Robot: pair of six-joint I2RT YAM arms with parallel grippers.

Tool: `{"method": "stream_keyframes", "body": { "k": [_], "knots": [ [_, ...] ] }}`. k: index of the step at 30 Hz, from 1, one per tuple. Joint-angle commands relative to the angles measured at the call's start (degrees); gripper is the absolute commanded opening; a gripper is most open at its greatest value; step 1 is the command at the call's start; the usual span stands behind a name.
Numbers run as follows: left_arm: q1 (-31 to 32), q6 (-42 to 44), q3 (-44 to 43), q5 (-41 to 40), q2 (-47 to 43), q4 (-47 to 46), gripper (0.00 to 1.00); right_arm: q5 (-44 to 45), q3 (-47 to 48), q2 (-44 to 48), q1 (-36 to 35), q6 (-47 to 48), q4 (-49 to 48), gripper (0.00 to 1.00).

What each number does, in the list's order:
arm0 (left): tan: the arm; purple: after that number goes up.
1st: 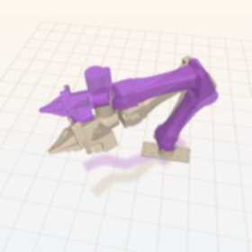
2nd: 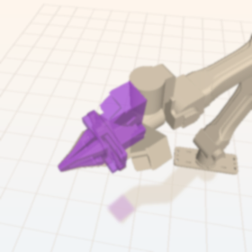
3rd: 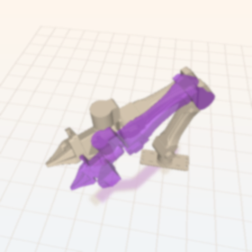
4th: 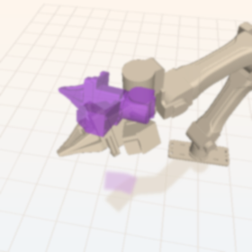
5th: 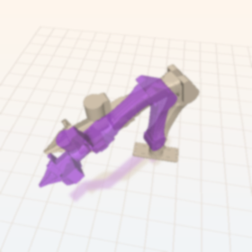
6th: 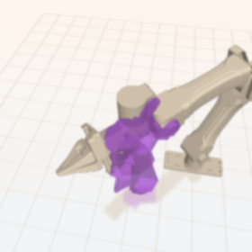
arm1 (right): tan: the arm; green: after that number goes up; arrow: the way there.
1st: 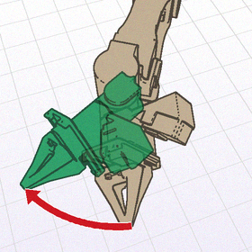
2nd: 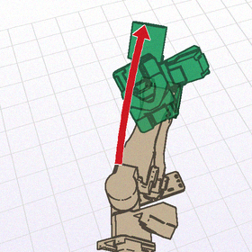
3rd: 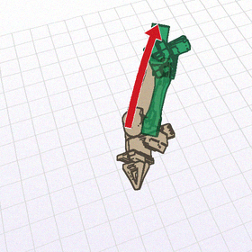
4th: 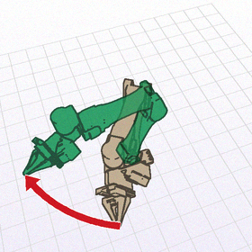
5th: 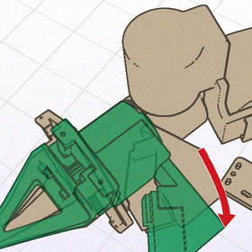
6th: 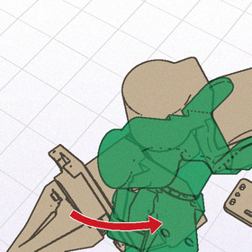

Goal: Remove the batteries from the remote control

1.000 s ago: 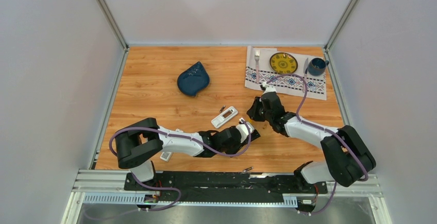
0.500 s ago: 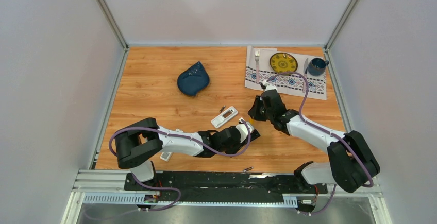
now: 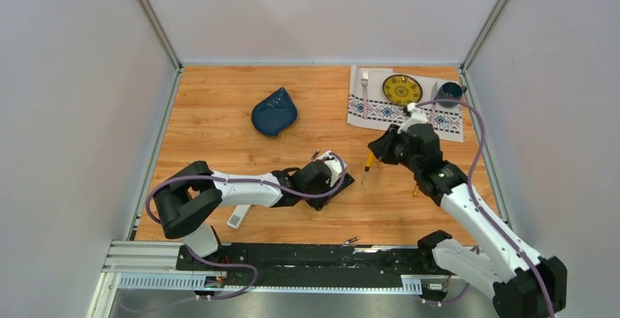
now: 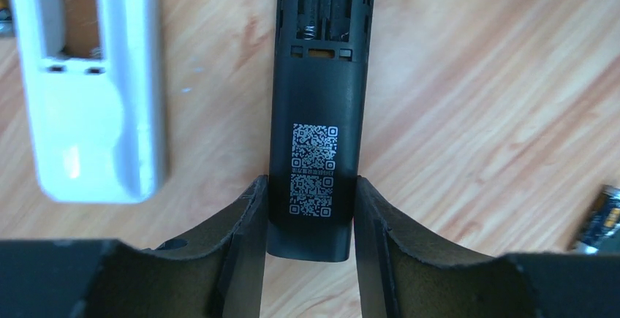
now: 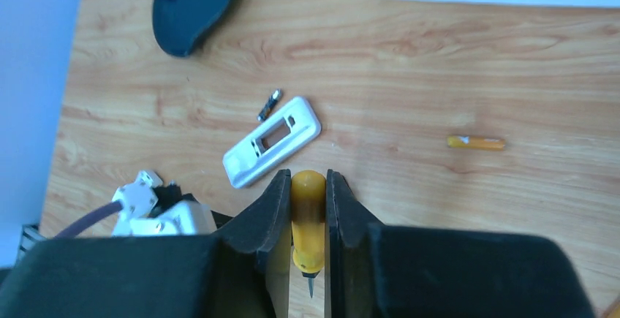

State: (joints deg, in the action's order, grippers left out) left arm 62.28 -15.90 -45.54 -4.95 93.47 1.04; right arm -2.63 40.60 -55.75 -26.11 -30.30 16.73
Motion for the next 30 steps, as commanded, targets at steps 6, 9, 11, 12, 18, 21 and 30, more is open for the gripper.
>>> {"method": "stream_keyframes", "body": {
  "k": [6,9,11,12,18,21,30],
  "knots": [
    [-9.1,4.2,-5.2,4.7,-9.4,12.3,0.0,-0.4,0.1,10.5,6.2,0.2,2.3,0.0],
    [-11.8,4.9,-4.2,5.9,-13.7,13.0,0.0,-1.3,-0.7,9.8,6.6,0.2,2.3,0.0],
    [-13.6,5.1,-3.5,5.6,-16.7,13.6,0.0,-2.0,-1.5,8.8,6.6,-0.3,1.8,0.0],
    [-14.3,5.1,-3.1,5.6,-17.6,14.0,0.0,-2.3,-1.8,8.6,6.6,-0.3,1.5,0.0],
    [-19.1,6.8,-1.8,5.6,-19.6,15.6,0.0,-3.6,-2.5,6.7,6.7,-0.3,0.0,0.0],
    [-20.7,8.2,-3.1,6.3,-16.8,15.7,0.0,-3.9,-2.3,6.3,6.7,0.2,-0.1,0.0],
    [-25.0,11.0,-9.3,8.8,-5.3,15.8,0.0,-4.9,-3.2,5.0,8.0,0.9,-0.3,0.0]
  ]
}}
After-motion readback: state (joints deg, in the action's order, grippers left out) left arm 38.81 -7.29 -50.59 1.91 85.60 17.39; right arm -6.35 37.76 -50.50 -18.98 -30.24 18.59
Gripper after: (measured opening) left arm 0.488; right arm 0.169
